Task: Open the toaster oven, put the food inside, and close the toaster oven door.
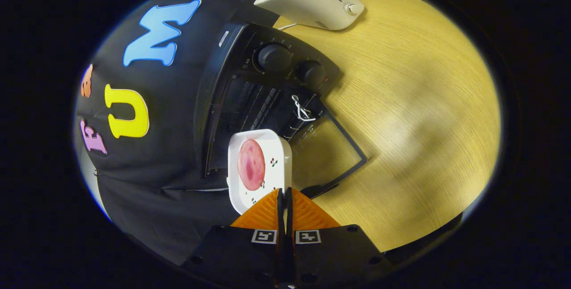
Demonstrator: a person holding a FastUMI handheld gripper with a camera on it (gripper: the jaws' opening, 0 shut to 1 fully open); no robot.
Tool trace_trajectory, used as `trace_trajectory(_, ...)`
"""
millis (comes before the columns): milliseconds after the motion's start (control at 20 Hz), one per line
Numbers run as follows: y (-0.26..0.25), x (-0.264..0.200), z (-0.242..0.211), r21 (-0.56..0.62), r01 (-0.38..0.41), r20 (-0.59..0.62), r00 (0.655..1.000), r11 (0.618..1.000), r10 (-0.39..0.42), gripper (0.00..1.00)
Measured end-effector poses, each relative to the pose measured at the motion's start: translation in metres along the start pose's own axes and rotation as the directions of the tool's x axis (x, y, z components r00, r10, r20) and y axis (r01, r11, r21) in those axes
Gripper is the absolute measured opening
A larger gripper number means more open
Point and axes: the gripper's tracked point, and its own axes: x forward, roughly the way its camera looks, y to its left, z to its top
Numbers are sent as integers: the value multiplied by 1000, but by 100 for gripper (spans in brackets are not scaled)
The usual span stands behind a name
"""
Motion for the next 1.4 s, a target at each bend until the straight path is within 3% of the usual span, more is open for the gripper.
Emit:
trace_trajectory(400,27,60,46,102,-107,156,984,989,90,2)
trace_trajectory(1000,42,106,75,164,-107,274,960,981,59,3)
trace_trajectory(1300,59,96,69,115,-163,277,952,980,126,10)
trace_trajectory(1400,66,88,58,103,-194,238,957,976,165,24)
